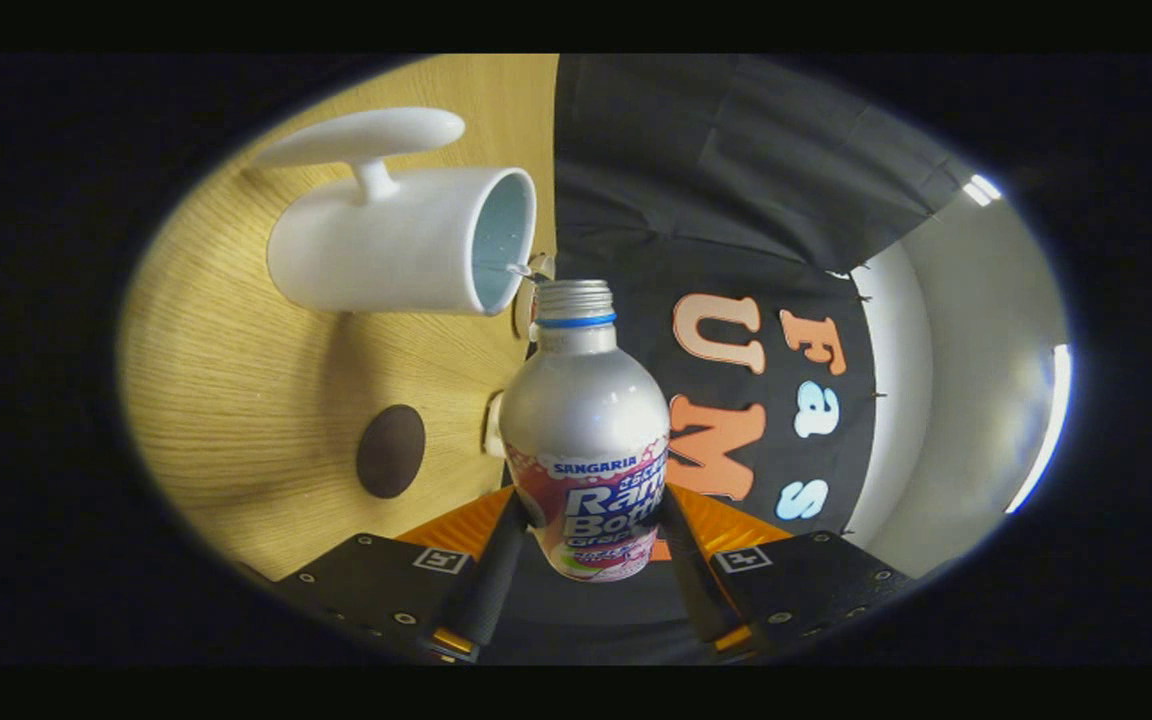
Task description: Take the bottle from table, then pour the juice into the cup, finally place the bottle on the coaster
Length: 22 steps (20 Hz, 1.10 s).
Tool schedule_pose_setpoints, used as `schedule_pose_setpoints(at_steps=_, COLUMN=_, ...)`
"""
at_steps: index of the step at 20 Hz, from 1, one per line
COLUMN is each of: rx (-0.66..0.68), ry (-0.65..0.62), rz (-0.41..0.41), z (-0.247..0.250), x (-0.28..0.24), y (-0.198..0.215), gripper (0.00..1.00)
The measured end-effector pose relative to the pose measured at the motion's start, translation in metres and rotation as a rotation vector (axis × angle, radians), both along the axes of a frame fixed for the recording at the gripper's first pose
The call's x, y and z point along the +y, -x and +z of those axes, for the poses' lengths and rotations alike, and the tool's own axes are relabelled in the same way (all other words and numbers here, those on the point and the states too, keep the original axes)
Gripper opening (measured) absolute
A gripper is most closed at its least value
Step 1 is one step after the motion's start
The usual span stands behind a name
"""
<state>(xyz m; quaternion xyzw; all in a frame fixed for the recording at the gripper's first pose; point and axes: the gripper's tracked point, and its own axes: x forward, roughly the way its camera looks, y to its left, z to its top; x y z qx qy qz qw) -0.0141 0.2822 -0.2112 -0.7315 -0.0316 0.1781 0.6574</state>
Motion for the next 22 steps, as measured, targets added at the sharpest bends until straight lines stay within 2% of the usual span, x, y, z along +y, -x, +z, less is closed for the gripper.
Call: schedule_pose_setpoints(at_steps=22, rx=-0.043, ry=0.05, rz=0.035, z=0.021, x=0.006, y=-0.005, gripper=0.73)
